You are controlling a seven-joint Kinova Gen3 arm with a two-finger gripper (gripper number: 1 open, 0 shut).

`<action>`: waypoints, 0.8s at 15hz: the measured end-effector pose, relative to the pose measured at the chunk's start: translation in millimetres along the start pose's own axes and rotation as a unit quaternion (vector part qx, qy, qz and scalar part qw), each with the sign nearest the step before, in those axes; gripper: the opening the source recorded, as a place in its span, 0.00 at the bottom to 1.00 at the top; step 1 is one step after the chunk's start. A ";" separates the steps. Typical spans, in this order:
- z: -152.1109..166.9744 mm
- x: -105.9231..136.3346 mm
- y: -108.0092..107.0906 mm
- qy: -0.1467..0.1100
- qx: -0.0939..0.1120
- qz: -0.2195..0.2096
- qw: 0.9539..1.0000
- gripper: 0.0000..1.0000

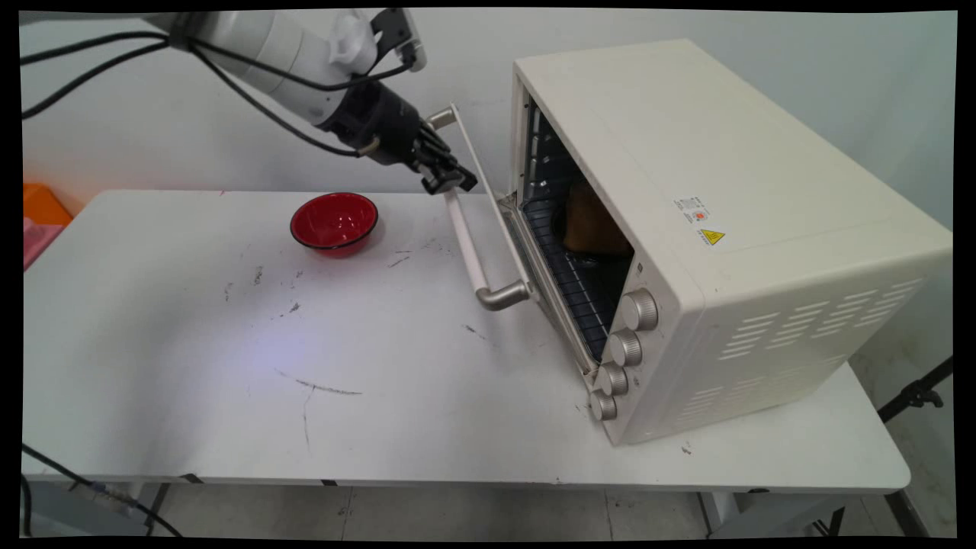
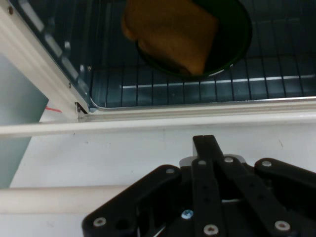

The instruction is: Open the oven

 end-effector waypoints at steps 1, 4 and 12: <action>-0.3 -5.2 -0.7 0.002 -0.001 0.001 1.000 0.00; -0.6 -20.2 -3.5 0.010 -0.005 0.003 1.000 0.00; 4.2 -69.7 -14.2 0.017 -0.011 0.011 1.000 0.00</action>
